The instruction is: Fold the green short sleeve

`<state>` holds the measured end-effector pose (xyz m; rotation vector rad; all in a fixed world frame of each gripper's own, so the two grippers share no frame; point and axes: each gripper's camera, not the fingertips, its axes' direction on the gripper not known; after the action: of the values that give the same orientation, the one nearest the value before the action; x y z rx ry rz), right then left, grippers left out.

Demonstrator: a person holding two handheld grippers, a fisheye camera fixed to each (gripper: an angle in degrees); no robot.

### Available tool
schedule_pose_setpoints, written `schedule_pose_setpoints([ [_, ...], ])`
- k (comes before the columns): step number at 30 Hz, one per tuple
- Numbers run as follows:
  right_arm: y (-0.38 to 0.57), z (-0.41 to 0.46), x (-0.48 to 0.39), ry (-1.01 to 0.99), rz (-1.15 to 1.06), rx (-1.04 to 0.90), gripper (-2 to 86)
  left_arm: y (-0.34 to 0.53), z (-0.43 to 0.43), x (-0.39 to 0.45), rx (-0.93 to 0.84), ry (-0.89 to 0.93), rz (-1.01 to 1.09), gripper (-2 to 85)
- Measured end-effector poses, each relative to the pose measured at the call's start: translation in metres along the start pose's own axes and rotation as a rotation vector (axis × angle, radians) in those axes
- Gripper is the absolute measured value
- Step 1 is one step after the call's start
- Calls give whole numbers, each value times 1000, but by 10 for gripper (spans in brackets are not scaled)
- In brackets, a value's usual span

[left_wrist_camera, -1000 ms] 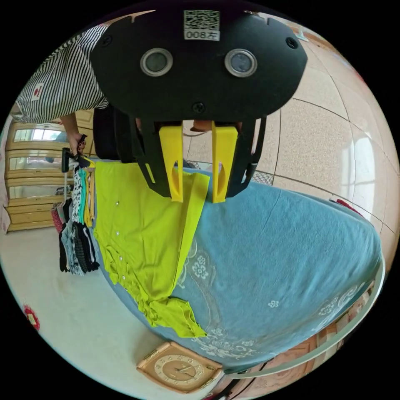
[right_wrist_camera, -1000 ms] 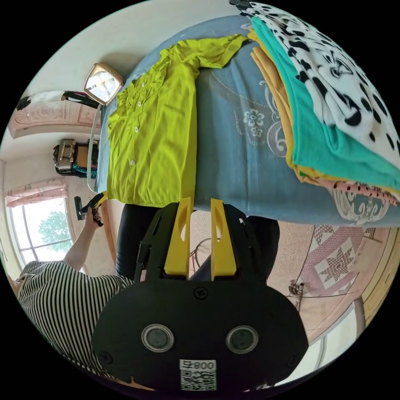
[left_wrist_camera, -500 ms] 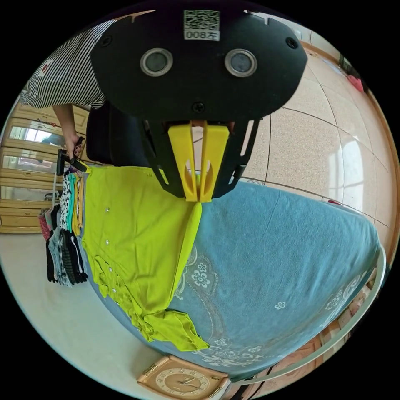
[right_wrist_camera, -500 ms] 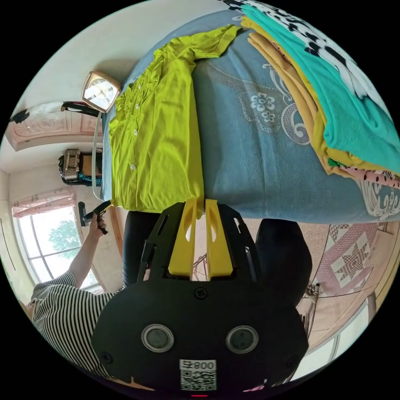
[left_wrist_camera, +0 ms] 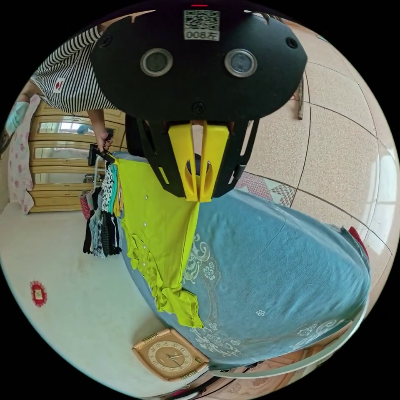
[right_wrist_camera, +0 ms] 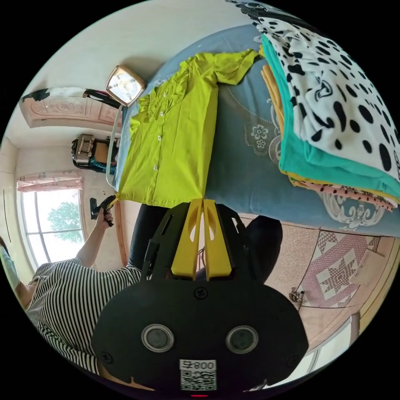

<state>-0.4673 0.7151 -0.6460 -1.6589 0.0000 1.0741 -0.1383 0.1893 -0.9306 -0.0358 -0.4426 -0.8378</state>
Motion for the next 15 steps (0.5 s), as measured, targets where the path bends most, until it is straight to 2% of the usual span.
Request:
schedule_pose_setpoints([
  [6, 20, 23, 16, 14, 72, -57, 2, 9, 35, -30, -22, -18, -42, 6],
  [10, 18, 46, 32, -53, 181, -93, 2, 3, 70, -48, -37, -48, -88, 9],
  [13, 20, 45, 27, -61, 188, -80, 2, -2, 85, -52, -22, -105, -73, 13],
  [15, 24, 39, 21, 5, 199, -77, 1, -3, 88, -56, 24, -185, -59, 14],
])
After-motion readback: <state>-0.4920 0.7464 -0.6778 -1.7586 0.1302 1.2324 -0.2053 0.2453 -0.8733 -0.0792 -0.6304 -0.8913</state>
